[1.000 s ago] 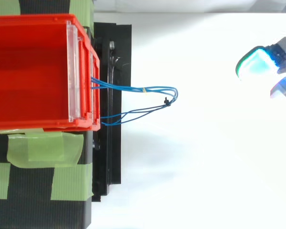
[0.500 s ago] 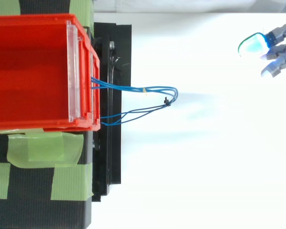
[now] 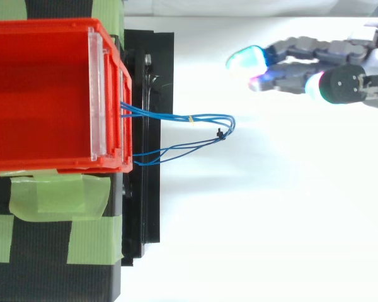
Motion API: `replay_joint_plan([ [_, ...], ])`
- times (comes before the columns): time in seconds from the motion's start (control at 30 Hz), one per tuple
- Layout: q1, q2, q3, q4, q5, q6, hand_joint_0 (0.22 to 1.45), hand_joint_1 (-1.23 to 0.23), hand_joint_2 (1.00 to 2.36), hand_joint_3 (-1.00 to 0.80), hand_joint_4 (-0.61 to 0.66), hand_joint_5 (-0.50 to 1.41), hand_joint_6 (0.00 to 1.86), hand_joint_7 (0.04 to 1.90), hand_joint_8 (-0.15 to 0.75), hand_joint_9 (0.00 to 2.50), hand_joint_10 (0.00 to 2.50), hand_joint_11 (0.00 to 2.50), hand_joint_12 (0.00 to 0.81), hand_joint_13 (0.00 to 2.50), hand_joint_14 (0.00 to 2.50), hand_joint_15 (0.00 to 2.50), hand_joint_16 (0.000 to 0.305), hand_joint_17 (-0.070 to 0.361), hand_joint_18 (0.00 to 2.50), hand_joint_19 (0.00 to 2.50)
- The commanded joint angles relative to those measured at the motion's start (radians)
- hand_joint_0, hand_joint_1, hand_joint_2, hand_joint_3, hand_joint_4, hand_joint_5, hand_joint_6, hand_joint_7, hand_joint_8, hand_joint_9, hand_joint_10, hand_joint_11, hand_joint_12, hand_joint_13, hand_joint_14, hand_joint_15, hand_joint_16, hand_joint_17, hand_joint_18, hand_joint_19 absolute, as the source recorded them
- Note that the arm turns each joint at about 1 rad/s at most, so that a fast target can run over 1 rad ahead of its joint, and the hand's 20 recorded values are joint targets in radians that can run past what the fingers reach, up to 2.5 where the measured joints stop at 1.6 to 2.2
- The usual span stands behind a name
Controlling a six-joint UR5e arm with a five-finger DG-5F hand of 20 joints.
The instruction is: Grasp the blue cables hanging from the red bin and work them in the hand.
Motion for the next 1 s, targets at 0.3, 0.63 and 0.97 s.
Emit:
replay_joint_plan([
  [0.3, 0.007, -0.098, 0.179, 0.034, -0.038, -0.05, 0.77, -0.54, 1.0, -0.96, 0.22, -0.16, 0.01, 0.71, 0.298, 0.38, 0.0, 0.26, 0.353, 0.0, 0.01, 0.23, 0.061, 0.138, 0.0, 0.04],
  [0.63, 0.007, -0.098, 0.183, -0.039, -0.067, -0.068, 0.78, -0.54, 1.0, -0.95, 0.24, -0.11, 0.01, 0.72, 0.33, 0.61, 0.01, 0.42, 0.375, 0.17, 0.01, 0.27, 0.062, 0.139, 0.0, 0.12],
  [0.97, 0.011, -0.098, 0.183, -0.101, -0.095, -0.079, 0.79, -0.55, 1.0, -0.95, 0.25, -0.09, 0.01, 0.71, 0.341, 0.69, 0.01, 0.45, 0.395, 0.31, 0.01, 0.28, 0.062, 0.14, 0.1, 0.15],
])
